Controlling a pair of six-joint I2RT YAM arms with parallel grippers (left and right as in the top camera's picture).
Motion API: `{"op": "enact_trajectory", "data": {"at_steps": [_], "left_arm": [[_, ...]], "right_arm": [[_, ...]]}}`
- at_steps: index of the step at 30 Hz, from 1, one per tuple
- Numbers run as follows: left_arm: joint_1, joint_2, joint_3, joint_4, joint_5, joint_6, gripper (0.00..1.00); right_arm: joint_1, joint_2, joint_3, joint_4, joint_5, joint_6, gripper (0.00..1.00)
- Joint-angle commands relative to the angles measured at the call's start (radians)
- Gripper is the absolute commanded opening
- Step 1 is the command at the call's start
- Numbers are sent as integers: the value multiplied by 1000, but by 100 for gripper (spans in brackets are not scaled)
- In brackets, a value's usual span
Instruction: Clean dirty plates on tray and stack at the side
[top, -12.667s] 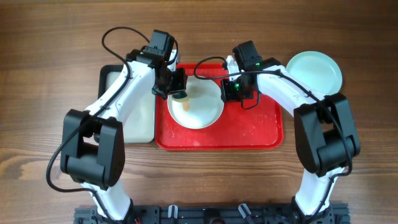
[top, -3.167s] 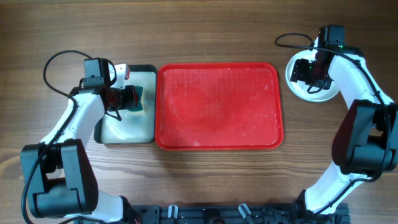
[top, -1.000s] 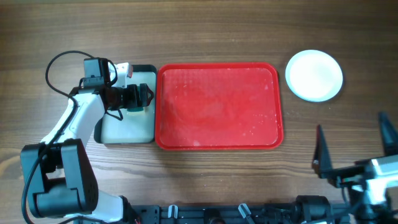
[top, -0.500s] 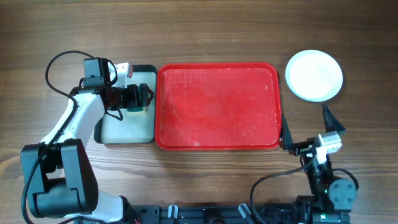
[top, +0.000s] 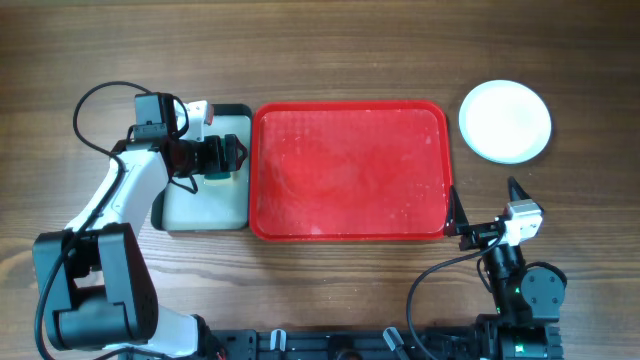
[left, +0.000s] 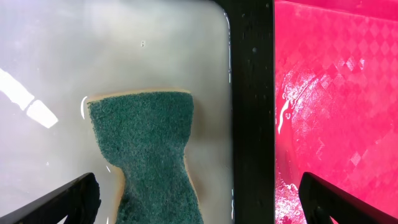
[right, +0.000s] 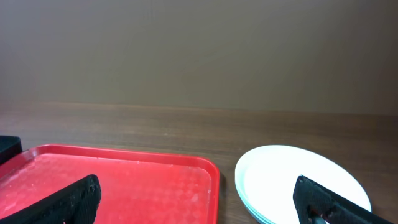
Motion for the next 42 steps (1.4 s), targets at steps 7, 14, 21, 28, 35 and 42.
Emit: {"op": "enact_trajectory", "data": {"at_steps": [7,14,21,28,35,42], "left_arm": [[-3,6,-2,2,12,5,100],[-3,-78,-2,-17,4,5,100],[-2,-750,-2,-76,-8,5,100],[-3,-1394,-2,-278,-51,5,100],[9,-1631,-20,-661,-75,5,100],[14,-1672,-252,-483,-74,5,100]], "right_arm": [[2,-6,-1,5,17,17,100],[2,-6,-1,5,17,17,100],[2,-6,-1,5,17,17,100],[2,-6,-1,5,17,17,100],[2,-6,-1,5,17,18,100],[2,-6,-1,5,17,17,100]]}}
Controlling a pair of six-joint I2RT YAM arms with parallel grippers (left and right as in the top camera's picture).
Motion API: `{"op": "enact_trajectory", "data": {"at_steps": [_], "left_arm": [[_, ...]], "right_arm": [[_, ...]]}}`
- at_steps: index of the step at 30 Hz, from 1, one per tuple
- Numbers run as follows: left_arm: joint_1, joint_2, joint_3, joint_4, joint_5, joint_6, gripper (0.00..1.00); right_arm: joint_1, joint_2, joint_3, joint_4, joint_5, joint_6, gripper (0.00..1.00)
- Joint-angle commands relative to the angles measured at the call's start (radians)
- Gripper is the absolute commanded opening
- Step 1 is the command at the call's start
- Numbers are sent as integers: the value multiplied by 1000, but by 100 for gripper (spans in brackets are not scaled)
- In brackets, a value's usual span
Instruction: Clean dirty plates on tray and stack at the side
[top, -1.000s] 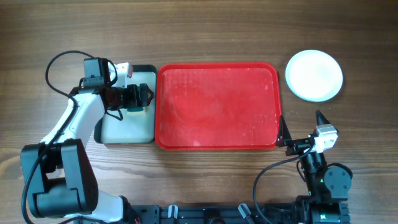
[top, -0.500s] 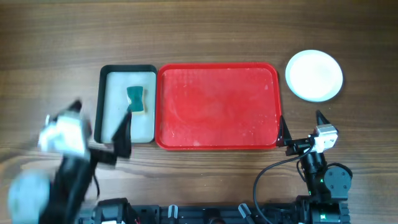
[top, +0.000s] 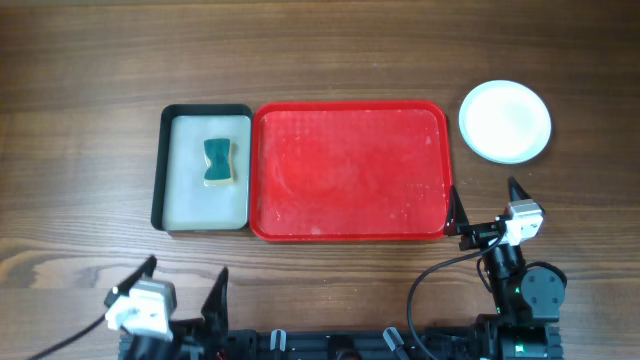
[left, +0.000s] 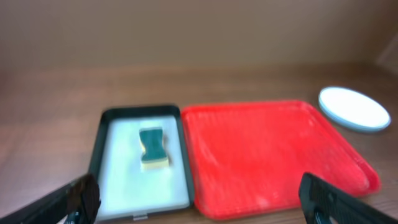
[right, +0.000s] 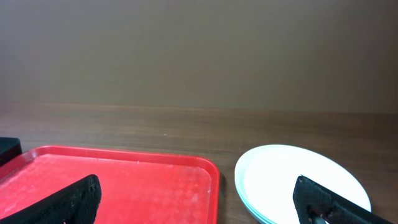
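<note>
The red tray (top: 348, 170) lies mid-table with no plates on it, its surface wet. A stack of white plates (top: 505, 121) rests to the tray's right. A green sponge (top: 216, 162) lies in the dark basin (top: 165, 170) of pale water left of the tray. My left gripper (top: 180, 285) is drawn back at the near left edge, open and empty. My right gripper (top: 485, 210) sits open and empty by the tray's near right corner. The left wrist view shows basin, sponge (left: 152, 148), tray (left: 273, 155) and plates (left: 353, 107) from a distance.
Bare wooden table surrounds the tray, basin and plates. Arm bases and cables run along the near edge.
My left arm, which hovered open just over the sponge in the basin, has withdrawn to the near left edge of the table. The sponge stays in the water. My right arm is unmoved.
</note>
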Motion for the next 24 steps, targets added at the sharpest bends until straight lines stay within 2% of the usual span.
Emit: {"op": "enact_trajectory", "data": {"at_steps": [1,3,6,9,11,14,16,21,24], "left_arm": [[6,-4,-144,212,-6,4,100],[6,-4,-257,423,2,4,100],[6,-4,-499,887,5,-19,100],[6,-4,-698,1287,0,-55,100],[6,-4,-773,1411,-7,-61,100],[6,-4,-799,1368,-120,-131,100],[6,-4,-799,1312,-166,-131,100],[6,-4,-799,989,-263,-131,100],[6,-4,-799,993,-267,-124,100]], "right_arm": [[2,-6,-1,5,14,10,100],[2,-6,-1,5,14,11,100],[2,-6,-1,5,14,10,100],[2,-6,-1,5,14,10,100],[2,-6,-1,5,14,11,100],[2,-6,-1,5,14,10,100],[2,-6,-1,5,14,10,100],[2,-6,-1,5,14,10,100],[2,-6,-1,5,14,11,100]]}}
